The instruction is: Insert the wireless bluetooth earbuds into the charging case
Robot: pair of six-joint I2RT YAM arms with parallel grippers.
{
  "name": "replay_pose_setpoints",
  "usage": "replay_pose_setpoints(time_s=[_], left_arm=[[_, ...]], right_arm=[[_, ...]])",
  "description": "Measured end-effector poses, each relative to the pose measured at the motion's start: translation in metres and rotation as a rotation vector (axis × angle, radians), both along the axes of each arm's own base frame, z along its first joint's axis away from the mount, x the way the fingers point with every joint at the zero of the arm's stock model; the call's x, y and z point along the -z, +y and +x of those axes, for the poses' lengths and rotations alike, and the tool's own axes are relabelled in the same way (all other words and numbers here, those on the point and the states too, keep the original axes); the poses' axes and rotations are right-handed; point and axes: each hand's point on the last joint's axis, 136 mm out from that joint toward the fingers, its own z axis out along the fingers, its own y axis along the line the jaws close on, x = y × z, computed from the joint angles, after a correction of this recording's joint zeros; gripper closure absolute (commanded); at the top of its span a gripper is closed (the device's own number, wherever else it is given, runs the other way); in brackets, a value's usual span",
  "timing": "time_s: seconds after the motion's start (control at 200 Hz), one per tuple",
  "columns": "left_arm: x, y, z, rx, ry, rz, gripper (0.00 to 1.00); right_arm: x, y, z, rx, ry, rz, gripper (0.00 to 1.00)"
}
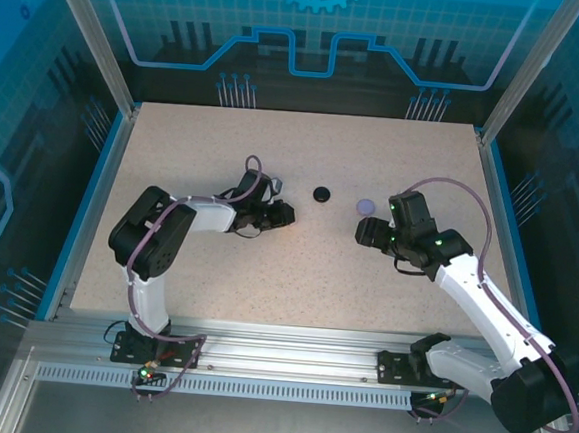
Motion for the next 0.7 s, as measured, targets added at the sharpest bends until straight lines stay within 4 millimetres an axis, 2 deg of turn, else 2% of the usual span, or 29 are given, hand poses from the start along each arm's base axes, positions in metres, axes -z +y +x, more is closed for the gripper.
replay_pose_setpoints(time_s=[0.1,0.195,0.21,0.245,0.27,0.365,0.39,0.415,0.545,0.7], left_arm=[[0.004,0.006,-0.002,-0.007,0.021,0.018,0.50],[0.000,0.013,-0.001,-0.017,0.017,0.035,0.39],[0.000,0.015,-0.001,-0.027,0.022,0.039,0.32],[-0.002,0.020,-0.001,-0.035,0.022,0.050,0.28],[-0.004,0.024,-0.001,-0.038,0.019,0.058,0.20],[-0.015,0.044,-0.001,-0.067,0.002,0.096,0.14],[-0.019,0.050,-0.001,-0.079,-0.001,0.104,0.12],[-0.023,0.055,-0.001,-0.090,-0.008,0.111,0.02],[-0.057,0.084,-0.002,-0.136,-0.077,0.151,0.01],[-0.117,0.105,-0.003,-0.176,-0.245,0.191,0.01]], right_arm=[[-0.004,0.001,0.001,0.000,-0.008,0.003,0.22],[-0.008,0.001,0.003,0.000,-0.018,0.007,0.20],[-0.009,0.001,0.003,0.000,-0.019,0.007,0.20],[-0.010,0.001,0.004,0.001,-0.022,0.007,0.20],[-0.011,0.001,0.004,0.001,-0.025,0.006,0.19],[-0.016,0.001,0.005,0.002,-0.035,0.005,0.15],[-0.017,0.000,0.005,0.002,-0.038,0.003,0.09],[-0.019,0.000,0.005,0.000,-0.043,0.000,0.01],[-0.027,-0.007,0.004,0.012,-0.065,-0.017,0.00],[-0.044,-0.024,0.008,0.057,-0.116,-0.059,0.00]])
